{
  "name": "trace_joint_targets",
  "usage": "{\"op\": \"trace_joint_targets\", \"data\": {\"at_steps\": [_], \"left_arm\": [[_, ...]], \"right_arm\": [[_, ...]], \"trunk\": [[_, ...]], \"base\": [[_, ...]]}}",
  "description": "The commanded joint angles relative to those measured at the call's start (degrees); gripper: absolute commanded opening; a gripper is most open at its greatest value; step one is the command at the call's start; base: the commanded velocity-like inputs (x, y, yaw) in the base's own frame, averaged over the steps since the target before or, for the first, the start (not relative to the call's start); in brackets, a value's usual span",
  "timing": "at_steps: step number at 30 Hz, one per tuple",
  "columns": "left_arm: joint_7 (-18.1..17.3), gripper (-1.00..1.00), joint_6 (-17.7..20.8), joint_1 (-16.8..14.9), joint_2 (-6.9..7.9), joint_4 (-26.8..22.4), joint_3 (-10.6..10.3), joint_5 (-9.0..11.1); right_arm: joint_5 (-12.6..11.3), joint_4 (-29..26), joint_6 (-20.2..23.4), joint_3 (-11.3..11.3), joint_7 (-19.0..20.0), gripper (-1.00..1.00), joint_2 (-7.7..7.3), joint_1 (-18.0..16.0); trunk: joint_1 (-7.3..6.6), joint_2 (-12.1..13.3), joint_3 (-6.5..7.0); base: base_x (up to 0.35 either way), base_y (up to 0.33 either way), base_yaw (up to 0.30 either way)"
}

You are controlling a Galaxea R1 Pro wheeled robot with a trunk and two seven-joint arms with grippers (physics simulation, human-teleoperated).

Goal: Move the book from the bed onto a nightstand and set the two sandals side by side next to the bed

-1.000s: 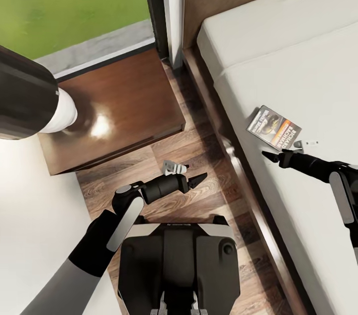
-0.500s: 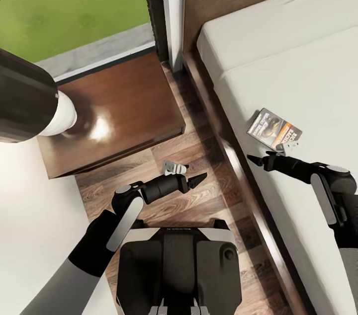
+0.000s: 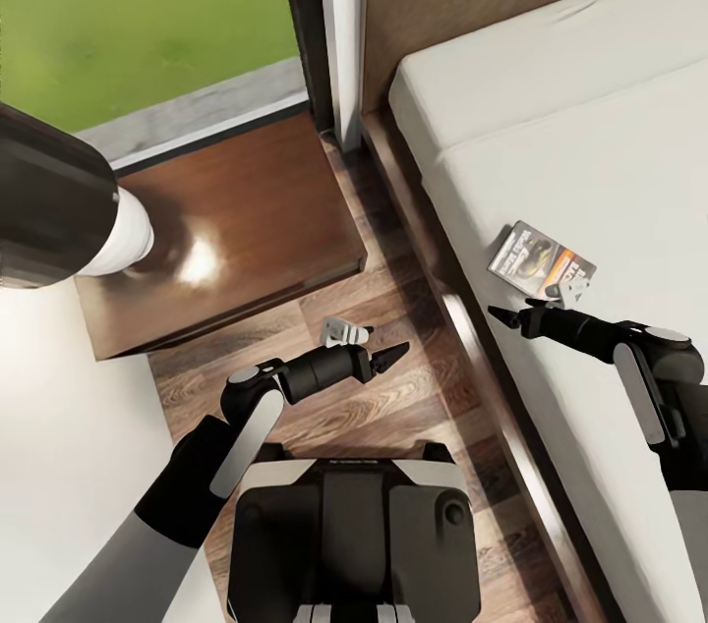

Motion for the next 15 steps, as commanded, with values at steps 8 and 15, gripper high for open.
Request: {"op": "trace_joint_targets", "data": {"at_steps": [8,15], "left_arm": [[0.02,1.00,0.51,0.00,-0.02,-0.02,0.04,0.53],[0.02,1.00,0.51,0.00,-0.02,0.05,0.04,0.53]], "right_arm": [[-0.25,-0.18,0.41,-0.08,0.20,1.00,-0.01,-0.02],[-0.83,-0.53,0.39,-0.49,0.72,1.00,-0.01,-0.02]], "trunk": [[1.55,-2.85,-0.53],[3.09,-5.66,-1.12]], "base": [[0.000,0.000,0.000],[0.000,0.000,0.000]]}}
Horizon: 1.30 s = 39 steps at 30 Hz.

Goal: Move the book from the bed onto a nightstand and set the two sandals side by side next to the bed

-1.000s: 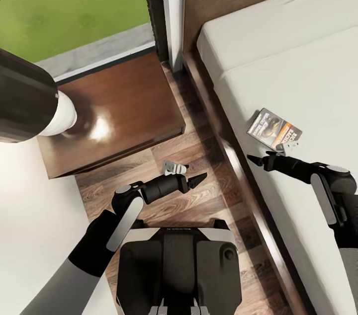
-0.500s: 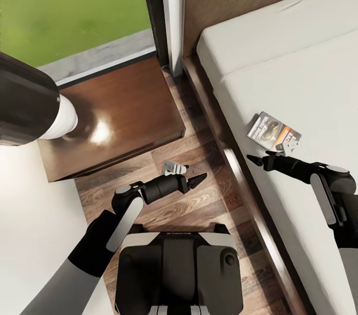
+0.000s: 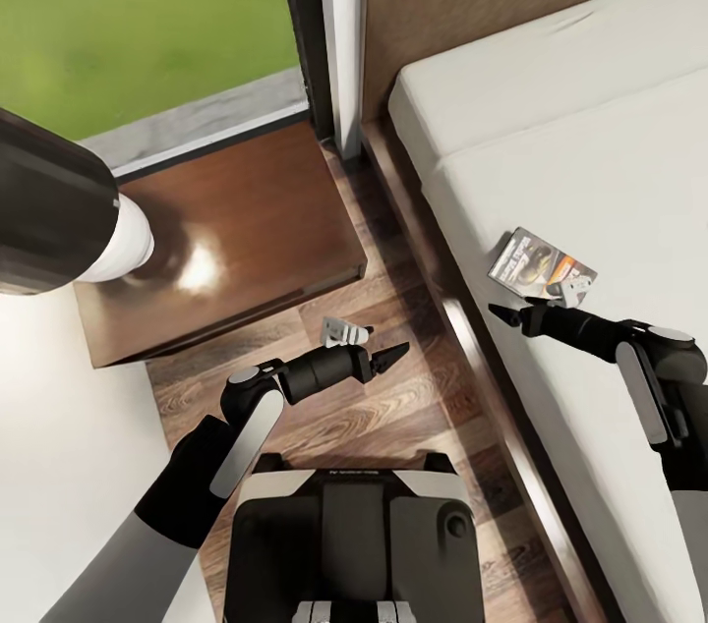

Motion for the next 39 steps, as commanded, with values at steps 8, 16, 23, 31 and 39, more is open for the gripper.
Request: {"op": "trace_joint_targets", "data": {"at_steps": [8,16,23,31,39], "left_arm": [[0.02,1.00,0.51,-0.01,-0.02,-0.01,0.04,0.54],[0.02,1.00,0.51,-0.01,-0.02,-0.01,0.04,0.54],[-0.03,1.00,0.51,-0.01,-0.02,-0.08,0.04,0.54],[-1.74,1.00,0.51,-0.01,-0.08,-0.02,0.04,0.54],[-1.98,1.00,0.51,-0.01,-0.10,0.06,0.04,0.54]], "right_arm": [[-0.54,-0.10,0.99,-6.20,9.19,1.00,-0.01,-0.02],[-0.56,-0.04,1.34,-12.19,13.95,1.00,-0.01,-0.02],[-0.48,-0.05,1.27,-13.97,14.22,1.00,-0.01,-0.02],[-0.31,-0.05,1.12,-15.89,14.23,1.00,-0.64,-0.02],[0.12,-0.05,0.72,-16.36,14.19,1.00,-0.67,-0.02]], "trunk": [[1.77,-3.26,-0.71],[3.53,-6.47,-1.39],[5.07,-9.27,-1.99],[6.83,-12.48,-2.67],[8.58,-15.69,-3.35]], "base": [[0.000,0.000,0.000],[0.000,0.000,0.000],[0.000,0.000,0.000],[0.000,0.000,0.000],[0.000,0.000,0.000]]}}
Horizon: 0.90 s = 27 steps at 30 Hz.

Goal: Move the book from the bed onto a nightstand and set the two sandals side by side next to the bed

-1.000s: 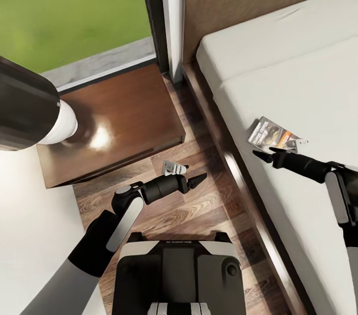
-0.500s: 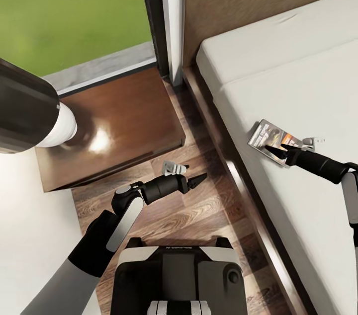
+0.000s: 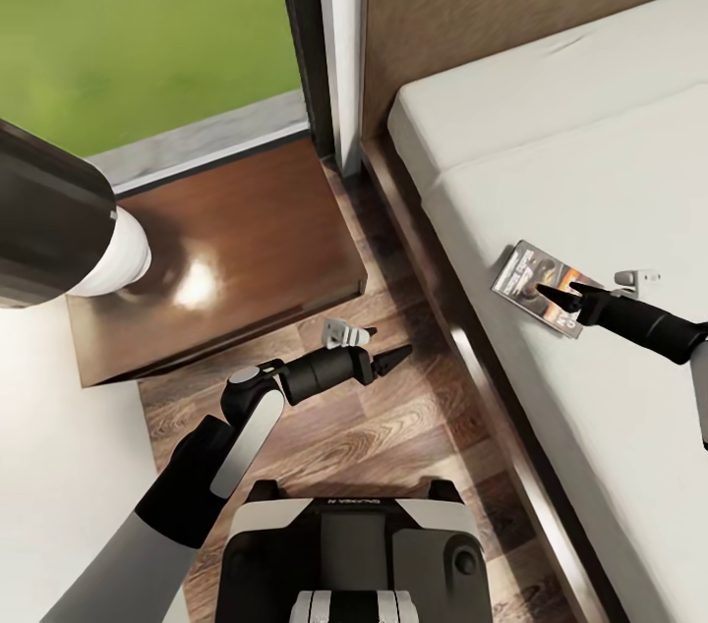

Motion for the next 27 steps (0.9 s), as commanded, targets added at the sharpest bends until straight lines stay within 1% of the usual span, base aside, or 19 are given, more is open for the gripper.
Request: {"op": "trace_joint_targets", "data": {"at_steps": [1,2,13,17,27], "left_arm": [[0.01,1.00,0.51,-0.02,-0.02,-0.01,0.04,0.53],[0.00,1.00,0.51,-0.02,0.01,-0.01,0.04,0.52],[0.06,1.00,0.51,-0.02,0.02,0.00,0.14,0.45],[0.03,1.00,0.51,-0.02,0.06,0.00,0.29,0.45],[0.02,1.00,0.44,0.04,0.07,0.08,0.62,0.48]], "right_arm": [[-0.21,0.00,0.32,-0.04,0.08,1.00,0.03,-0.03],[-0.20,0.03,0.26,0.00,0.06,1.00,0.20,-0.03],[-0.06,0.09,0.03,0.13,-0.10,1.00,0.55,-0.03],[-0.03,0.09,0.00,0.14,-0.12,1.00,0.57,-0.03],[-0.02,0.09,-0.07,0.15,-0.12,1.00,0.57,-0.03]], "trunk": [[0.23,-0.44,-0.11],[0.45,-0.84,-0.20],[0.45,-0.84,0.07],[0.45,-0.84,0.07],[0.45,-0.84,0.08]], "base": [[0.000,0.000,0.000],[0.000,0.000,0.000],[0.000,0.000,-0.012],[0.000,0.000,-0.193],[0.000,0.000,-0.259]]}}
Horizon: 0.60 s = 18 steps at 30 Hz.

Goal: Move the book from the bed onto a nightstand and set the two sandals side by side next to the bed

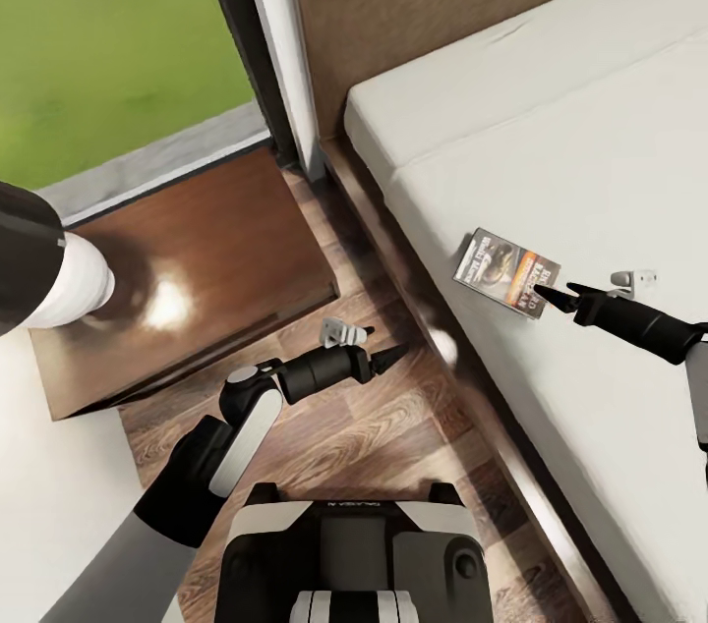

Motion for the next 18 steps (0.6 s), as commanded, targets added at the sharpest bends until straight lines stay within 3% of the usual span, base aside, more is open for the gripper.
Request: {"op": "trace_joint_targets", "data": {"at_steps": [1,9,18], "left_arm": [[0.01,1.00,0.48,0.00,-0.01,-0.02,0.05,0.53],[0.07,1.00,0.23,0.02,-0.01,0.03,0.15,0.51],[0.40,1.00,0.14,0.09,-0.03,0.39,0.17,0.58]], "right_arm": [[-0.21,0.00,0.35,-0.02,0.10,1.00,-0.01,-0.04],[-0.21,0.00,0.35,0.11,0.10,1.00,-0.01,-0.04],[-0.21,0.00,0.35,0.25,0.10,1.00,-0.01,-0.04]], "trunk": [[0.00,-0.02,-0.02],[0.00,-0.02,-0.02],[0.00,-0.02,-0.02]], "base": [[0.000,0.000,-0.268],[0.078,0.062,-0.244],[0.069,0.034,-0.040]]}}
